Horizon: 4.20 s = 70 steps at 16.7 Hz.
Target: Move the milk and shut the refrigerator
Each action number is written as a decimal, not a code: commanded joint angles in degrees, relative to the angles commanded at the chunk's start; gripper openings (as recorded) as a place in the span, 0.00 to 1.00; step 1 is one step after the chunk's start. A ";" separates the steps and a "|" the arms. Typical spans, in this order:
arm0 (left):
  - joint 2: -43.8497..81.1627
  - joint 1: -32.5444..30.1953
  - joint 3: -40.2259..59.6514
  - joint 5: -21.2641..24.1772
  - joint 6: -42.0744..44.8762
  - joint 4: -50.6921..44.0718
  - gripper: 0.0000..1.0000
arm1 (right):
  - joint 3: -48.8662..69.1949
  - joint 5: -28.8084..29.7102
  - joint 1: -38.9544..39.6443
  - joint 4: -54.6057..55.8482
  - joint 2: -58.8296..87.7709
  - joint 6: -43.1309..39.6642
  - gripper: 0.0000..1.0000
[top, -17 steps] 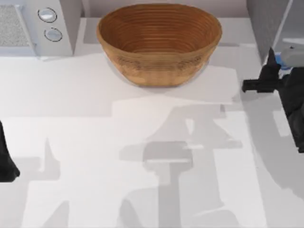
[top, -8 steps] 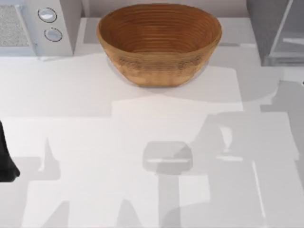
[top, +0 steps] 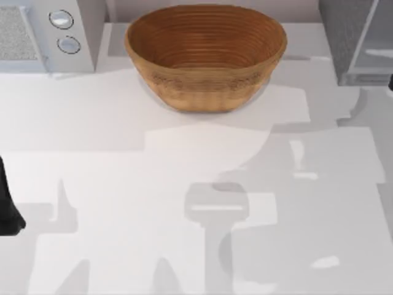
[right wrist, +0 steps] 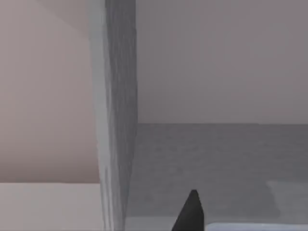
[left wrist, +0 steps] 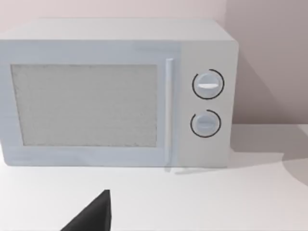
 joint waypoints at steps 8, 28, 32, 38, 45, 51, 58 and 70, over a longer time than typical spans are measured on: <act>0.00 0.00 0.00 0.00 0.00 0.00 1.00 | 32.09 -8.36 -7.87 -4.98 27.81 -0.46 0.00; 0.00 0.00 0.00 0.00 0.00 0.00 1.00 | 39.93 -10.98 -10.26 -6.85 35.09 -0.59 0.30; 0.00 0.00 0.00 0.00 0.00 0.00 1.00 | 39.93 -10.98 -10.26 -6.85 35.09 -0.59 0.60; 0.00 0.00 0.00 0.00 0.00 0.00 1.00 | 39.93 -10.98 -10.26 -6.85 35.09 -0.59 1.00; 0.00 0.00 0.00 0.00 0.00 0.00 1.00 | 39.93 -10.98 -10.26 -6.85 35.09 -0.59 1.00; 0.00 0.00 0.00 0.00 0.00 0.00 1.00 | 36.52 -10.20 -10.14 -10.40 29.25 0.49 1.00; 0.00 0.00 0.00 0.00 0.00 0.00 1.00 | 20.08 -6.11 -9.93 -26.28 -2.88 2.37 1.00; 0.00 0.00 0.00 0.00 0.00 0.00 1.00 | -20.03 0.05 -2.68 -55.80 -79.29 0.81 1.00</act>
